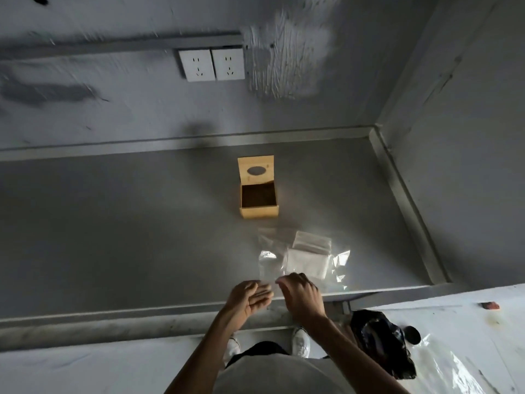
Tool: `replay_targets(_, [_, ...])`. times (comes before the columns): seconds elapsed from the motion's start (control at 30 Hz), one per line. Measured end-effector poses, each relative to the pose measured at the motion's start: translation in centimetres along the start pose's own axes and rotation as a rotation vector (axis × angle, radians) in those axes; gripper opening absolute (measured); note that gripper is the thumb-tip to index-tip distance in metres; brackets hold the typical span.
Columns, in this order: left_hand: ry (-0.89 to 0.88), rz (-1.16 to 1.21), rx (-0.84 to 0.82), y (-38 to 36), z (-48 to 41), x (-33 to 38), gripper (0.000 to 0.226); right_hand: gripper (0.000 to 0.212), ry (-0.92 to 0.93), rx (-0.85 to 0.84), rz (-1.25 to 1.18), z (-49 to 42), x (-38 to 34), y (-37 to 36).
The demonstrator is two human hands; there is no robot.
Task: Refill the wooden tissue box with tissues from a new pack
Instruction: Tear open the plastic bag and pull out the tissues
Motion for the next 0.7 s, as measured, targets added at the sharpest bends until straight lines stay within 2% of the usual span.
replay_targets(0.13, [-0.034, -0.101, -0.057, -0.8, 1.2, 1.5, 0.023, 0.035, -0.063, -0.069, 0.006, -0.4, -2.0, -2.7])
replay_targets(0.23, [-0.025, -0.111, -0.053, -0.6, 1.2, 1.8, 0.018, 0.034, -0.040, 0.009, 0.118, -0.4, -2.8, -2.8])
replay_targets(0.37, [0.015, -0.067, -0.029, -0.7, 0.7, 1.7, 0.011, 0.044, -0.045, 0.052, 0.253, -0.3, -3.2, -2.7])
replay_targets(0.53, [0.079, -0.144, -0.030, -1.3, 0.9, 1.8, 0.019, 0.038, -0.081, 0.050, 0.269, -0.2, -3.7, -1.6])
replay_targets(0.67, [0.056, -0.168, -0.074, -1.4, 0.9, 2.3, 0.023, 0.006, -0.155, 0.064, 0.105, -0.7, -3.6, -1.1])
replay_targets(0.7, [0.059, -0.176, -0.087, -1.5, 0.9, 2.3, 0.024, 0.010, -0.190, 0.075, 0.047, -0.8, -3.4, -0.8])
Point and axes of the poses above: each hand's wrist, its own z-axis away from the middle knuckle, its own y-axis out of the back of the hand, x = y × z, the point moved 9 cm from there along -z, towards the middle knuckle, and after that the axes turned 4 degrees about z, right-handed, at the moved point
